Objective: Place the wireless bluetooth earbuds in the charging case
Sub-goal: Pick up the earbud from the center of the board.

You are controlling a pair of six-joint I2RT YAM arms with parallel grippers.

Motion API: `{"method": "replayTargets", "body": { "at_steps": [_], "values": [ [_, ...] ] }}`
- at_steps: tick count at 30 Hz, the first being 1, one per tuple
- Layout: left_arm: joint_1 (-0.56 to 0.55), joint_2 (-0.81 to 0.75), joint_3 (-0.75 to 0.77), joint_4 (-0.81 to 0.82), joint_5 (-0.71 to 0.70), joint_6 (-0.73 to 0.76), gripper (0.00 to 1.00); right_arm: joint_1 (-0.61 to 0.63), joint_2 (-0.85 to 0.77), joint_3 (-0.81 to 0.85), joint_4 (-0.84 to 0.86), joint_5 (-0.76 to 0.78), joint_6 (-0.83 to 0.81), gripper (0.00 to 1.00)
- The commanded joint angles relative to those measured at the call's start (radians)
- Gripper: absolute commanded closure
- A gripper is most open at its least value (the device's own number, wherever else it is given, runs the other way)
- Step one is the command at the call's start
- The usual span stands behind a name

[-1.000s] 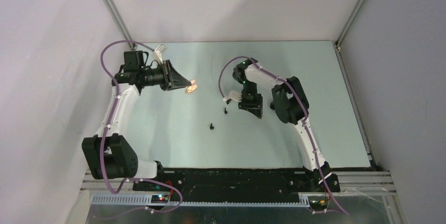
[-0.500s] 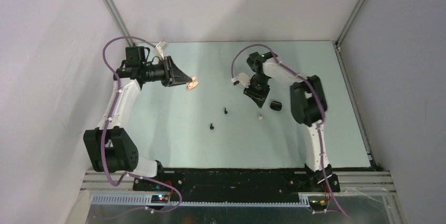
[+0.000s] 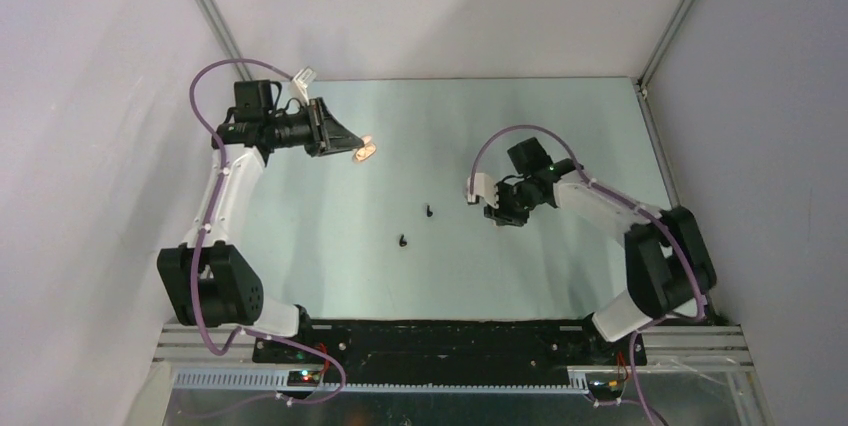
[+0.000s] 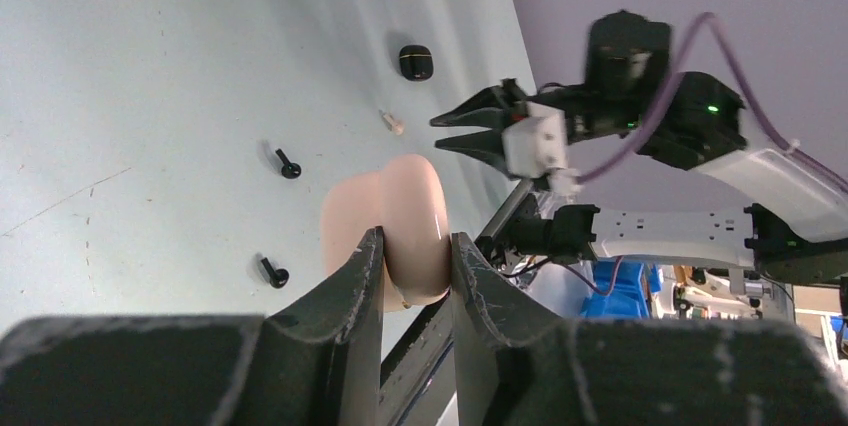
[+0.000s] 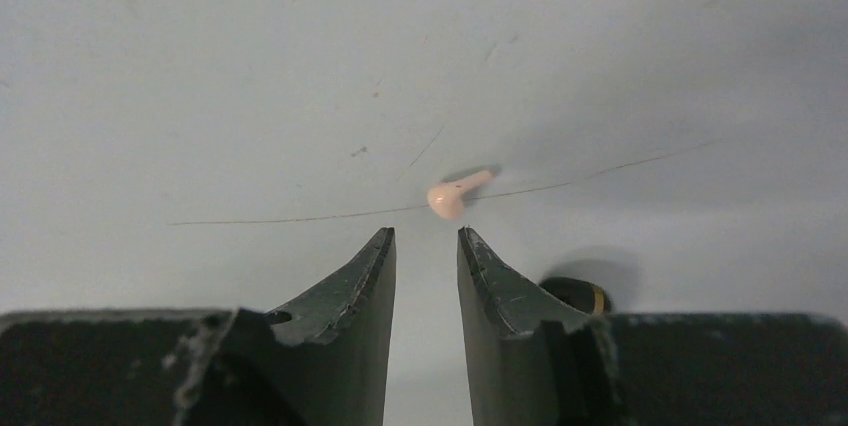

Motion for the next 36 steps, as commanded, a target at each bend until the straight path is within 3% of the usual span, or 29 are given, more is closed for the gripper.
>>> {"method": "replayTargets", "body": {
  "at_steps": [1, 26, 36],
  "values": [
    [-0.007, -0.030, -0.005, 0.017, -0.012, 0.030, 1.00, -0.001, 0.081, -0.019, 0.090, 0.055, -0.058, 0.67],
    [-0.012, -0.049, -0.040, 0.017, -0.030, 0.060, 1.00, 0.034, 0.268, -0.017, 0.139, 0.140, -0.136, 0.70],
    [-0.016, -0.048, -0.048, 0.018, -0.032, 0.059, 1.00, 0.038, 0.322, 0.017, 0.145, 0.178, -0.045, 0.66]
  ]
}}
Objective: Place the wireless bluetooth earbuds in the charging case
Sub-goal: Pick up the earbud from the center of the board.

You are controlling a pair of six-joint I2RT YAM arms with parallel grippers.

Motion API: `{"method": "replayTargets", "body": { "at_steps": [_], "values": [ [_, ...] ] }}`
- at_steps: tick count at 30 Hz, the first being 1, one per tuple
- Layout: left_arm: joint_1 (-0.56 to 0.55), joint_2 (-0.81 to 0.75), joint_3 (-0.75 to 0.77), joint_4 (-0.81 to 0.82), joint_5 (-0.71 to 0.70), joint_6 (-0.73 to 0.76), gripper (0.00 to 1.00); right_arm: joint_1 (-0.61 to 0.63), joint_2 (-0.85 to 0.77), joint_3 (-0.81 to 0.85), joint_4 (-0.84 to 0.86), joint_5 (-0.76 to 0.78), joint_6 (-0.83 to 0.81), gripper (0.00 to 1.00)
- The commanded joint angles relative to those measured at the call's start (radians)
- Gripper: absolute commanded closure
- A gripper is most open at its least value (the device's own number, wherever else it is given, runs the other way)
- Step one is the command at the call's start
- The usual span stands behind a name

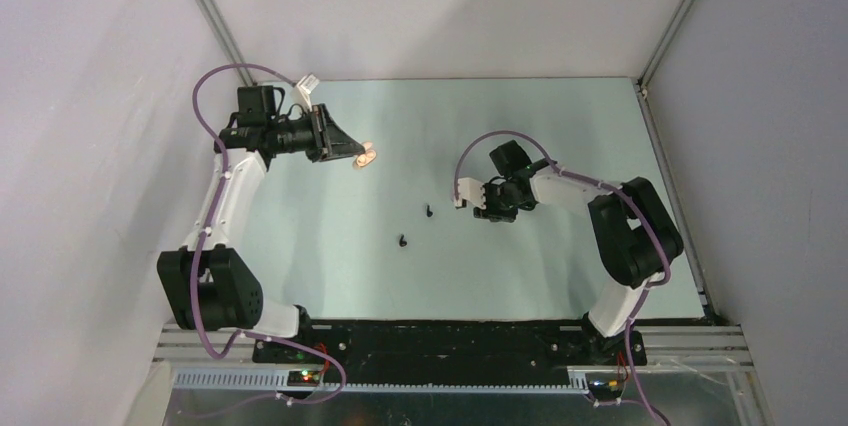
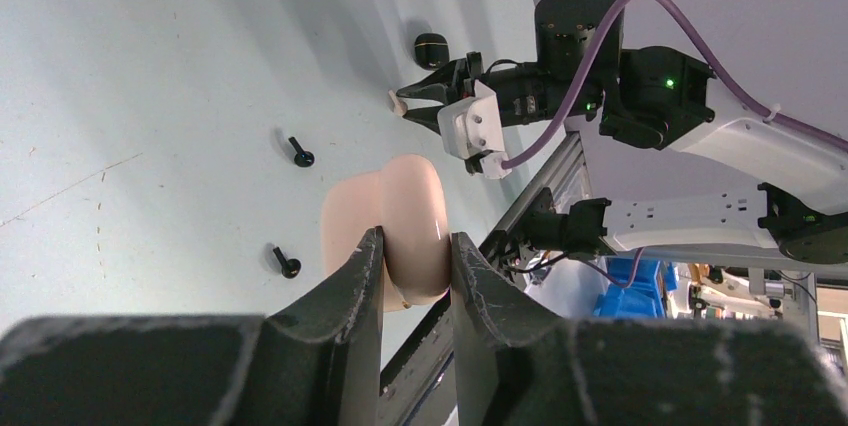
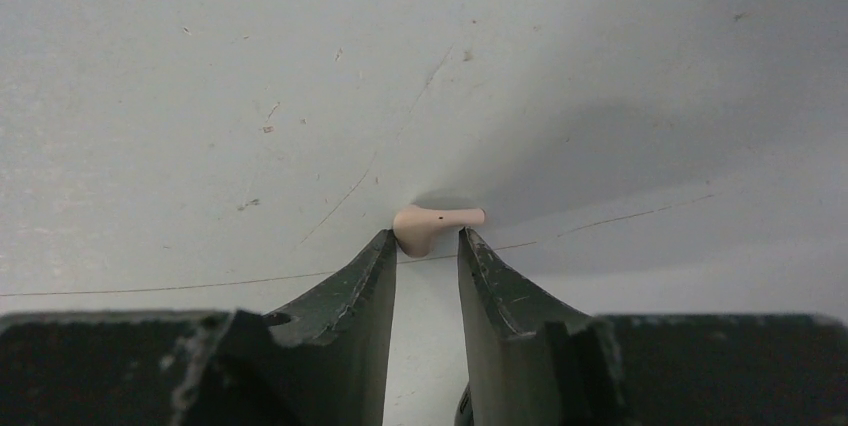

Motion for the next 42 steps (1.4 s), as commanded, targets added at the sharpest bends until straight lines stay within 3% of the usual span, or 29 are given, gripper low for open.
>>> {"method": "replayTargets", "body": {
  "at_steps": [1, 4, 13, 21, 29, 34, 37, 42],
  "values": [
    [-0.007, -0.029, -0.006, 0.022, 0.002, 0.029, 1.00, 0.008, 0.047, -0.008, -0.006, 0.038, 0.023, 0.65],
    [-0.007, -0.029, -0.011, 0.020, 0.002, 0.030, 1.00, 0.018, 0.050, -0.007, 0.004, 0.039, 0.031, 0.67],
    [-0.014, -0.033, -0.017, 0.020, -0.005, 0.034, 1.00, 0.026, 0.024, 0.013, -0.010, 0.000, 0.076, 0.95],
    [-0.033, -0.010, -0.005, 0.021, 0.000, 0.041, 1.00, -0.033, -0.032, 0.227, -0.387, -0.341, 0.262, 0.98],
    [-0.039, -0.005, -0.008, 0.022, 0.003, 0.048, 1.00, -0.119, 0.143, 0.380, -0.623, -0.598, 0.426, 0.99],
    [-0.107, 0.017, -0.013, 0.020, 0.040, 0.125, 1.00, -0.151, 0.189, 0.555, -0.820, -0.745, 0.379, 1.00],
    [-0.162, 0.076, 0.014, 0.019, 0.136, 0.218, 1.00, -0.154, 0.244, 0.759, -1.082, -0.837, 0.242, 1.00],
    [-0.279, 0.208, 0.117, 0.018, 0.277, 0.328, 1.00, -0.152, 0.196, 0.821, -1.122, -0.910, 0.231, 1.00]
  ]
}}
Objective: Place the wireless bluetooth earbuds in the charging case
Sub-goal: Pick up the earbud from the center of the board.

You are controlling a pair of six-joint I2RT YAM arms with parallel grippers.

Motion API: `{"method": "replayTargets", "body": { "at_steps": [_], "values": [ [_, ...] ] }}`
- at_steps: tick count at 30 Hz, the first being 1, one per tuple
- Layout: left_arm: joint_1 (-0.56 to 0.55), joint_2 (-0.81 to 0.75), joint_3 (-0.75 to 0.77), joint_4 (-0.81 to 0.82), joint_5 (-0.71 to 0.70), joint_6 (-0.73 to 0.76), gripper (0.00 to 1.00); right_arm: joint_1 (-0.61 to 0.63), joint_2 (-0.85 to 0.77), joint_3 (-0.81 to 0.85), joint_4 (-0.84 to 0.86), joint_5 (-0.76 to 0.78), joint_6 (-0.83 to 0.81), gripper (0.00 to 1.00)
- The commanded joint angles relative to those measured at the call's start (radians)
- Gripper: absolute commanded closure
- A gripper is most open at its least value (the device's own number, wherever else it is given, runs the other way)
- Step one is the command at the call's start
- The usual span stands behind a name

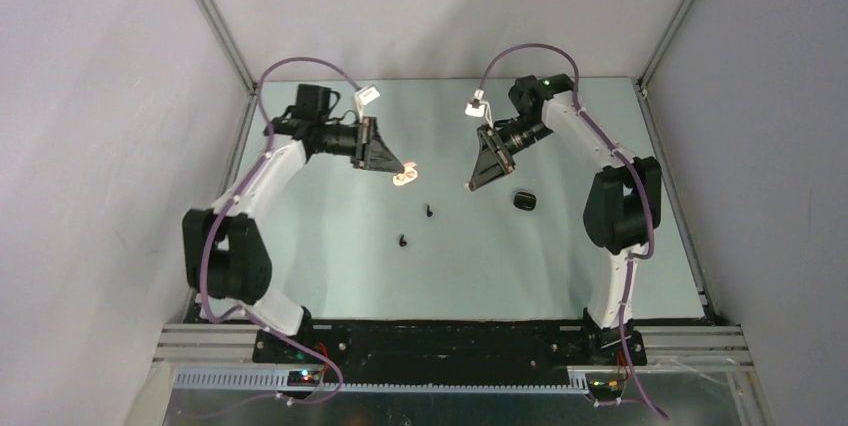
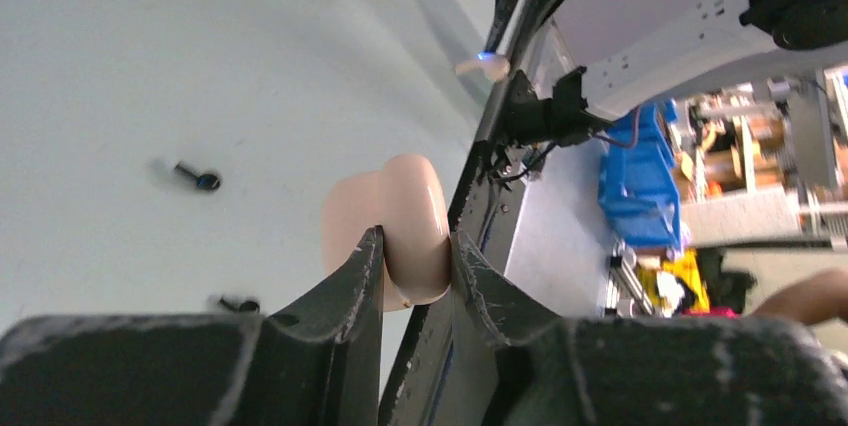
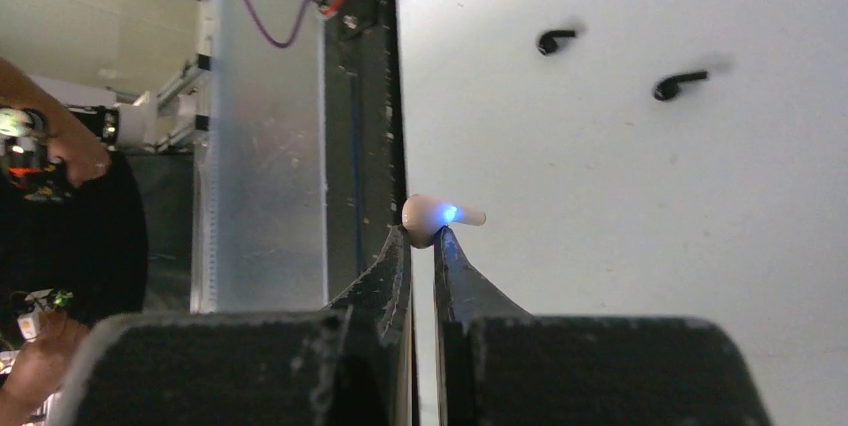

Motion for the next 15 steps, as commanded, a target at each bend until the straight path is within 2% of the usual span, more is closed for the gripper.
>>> {"method": "replayTargets", "body": {
  "at_steps": [1, 6, 11, 15],
  "values": [
    [-0.092, 0.125, 0.115, 0.019, 0.170, 0.129, 1.00, 0.006, -0.056, 0.035, -0.173, -0.143, -0.065, 1.00],
    [-0.201, 0.227, 0.213, 0.020, 0.239, 0.161, 1.00, 0.021, -0.101, 0.035, -0.177, -0.230, -0.047, 1.00],
    [-0.257, 0.287, 0.259, 0.019, 0.277, 0.153, 1.00, 0.057, -0.140, 0.042, -0.145, -0.222, -0.025, 1.00],
    [-0.262, 0.304, 0.277, 0.019, 0.292, 0.121, 1.00, 0.059, -0.166, 0.019, 0.029, -0.186, 0.168, 1.00]
  ]
}}
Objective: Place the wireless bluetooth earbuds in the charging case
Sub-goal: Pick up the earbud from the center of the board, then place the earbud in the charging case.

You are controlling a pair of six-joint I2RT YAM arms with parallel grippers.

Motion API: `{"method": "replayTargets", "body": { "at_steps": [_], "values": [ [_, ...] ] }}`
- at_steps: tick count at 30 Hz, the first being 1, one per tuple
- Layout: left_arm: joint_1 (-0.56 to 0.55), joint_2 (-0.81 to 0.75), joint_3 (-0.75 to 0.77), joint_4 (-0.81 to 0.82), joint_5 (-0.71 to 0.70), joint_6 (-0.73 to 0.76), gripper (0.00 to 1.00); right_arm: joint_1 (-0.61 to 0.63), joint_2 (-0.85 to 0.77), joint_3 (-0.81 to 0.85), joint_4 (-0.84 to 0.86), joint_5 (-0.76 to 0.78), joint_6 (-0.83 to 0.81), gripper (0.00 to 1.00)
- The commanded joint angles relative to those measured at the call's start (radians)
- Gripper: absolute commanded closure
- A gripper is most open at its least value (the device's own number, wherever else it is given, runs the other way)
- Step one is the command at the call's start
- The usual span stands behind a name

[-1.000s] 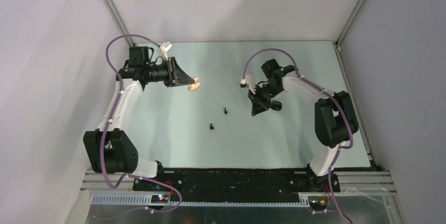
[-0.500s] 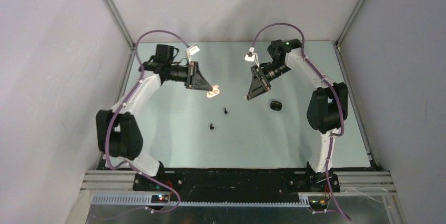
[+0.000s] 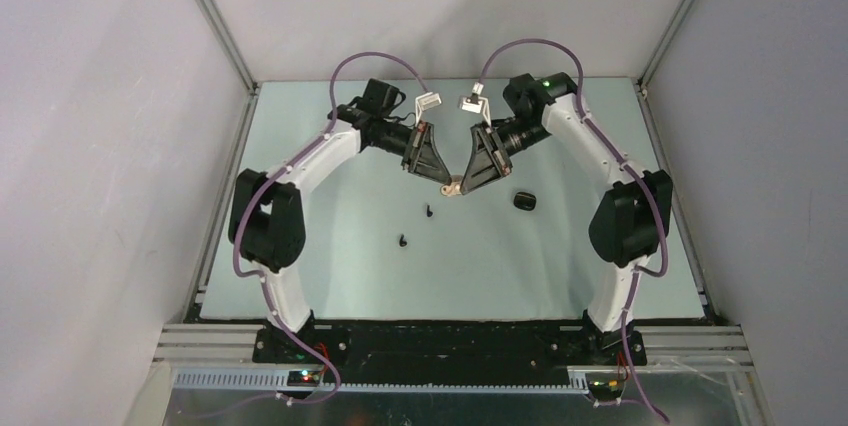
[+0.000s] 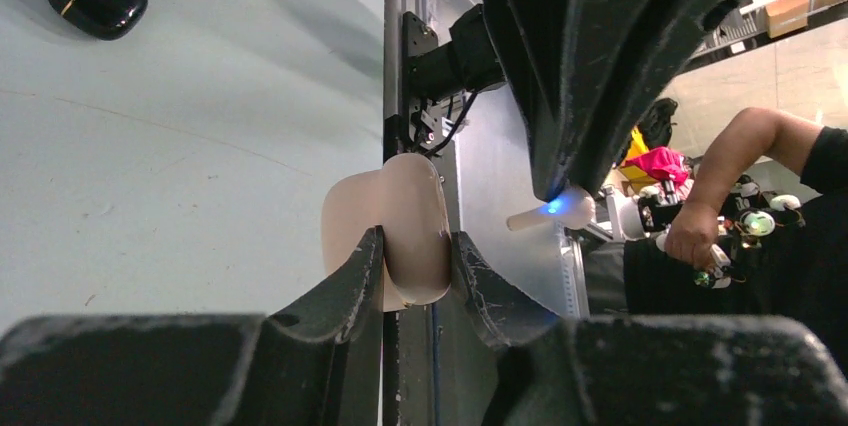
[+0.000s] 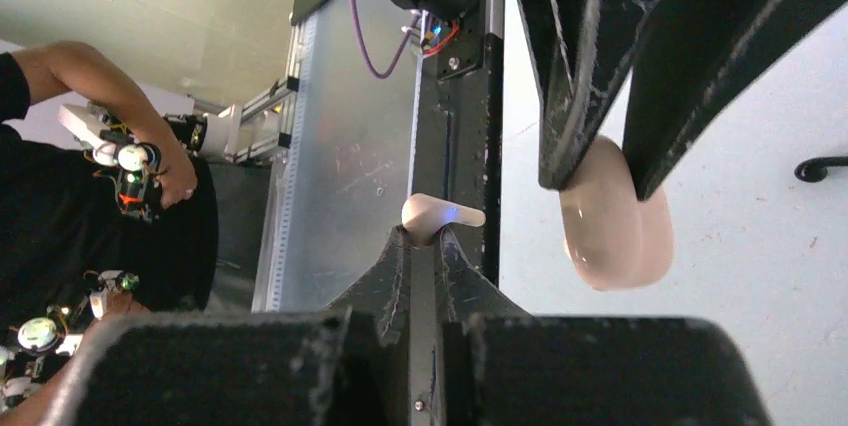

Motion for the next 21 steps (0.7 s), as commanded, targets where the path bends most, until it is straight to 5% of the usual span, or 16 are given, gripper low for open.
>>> {"method": "replayTargets", "body": {
  "at_steps": [1, 6, 21],
  "values": [
    [0.002, 0.007, 0.046, 0.017, 0.073, -0.006, 1.00, 0.007, -0.074, -0.007, 0.168, 0.000, 0.187, 1.00],
    [0.003, 0.015, 0.022, 0.018, 0.093, -0.063, 1.00, 0.020, -0.123, -0.078, 0.363, 0.031, 0.281, 1.00],
    [0.002, 0.063, 0.019, 0.043, 0.127, -0.245, 1.00, 0.088, -0.169, -0.120, 0.441, 0.123, 0.292, 1.00]
  ]
}}
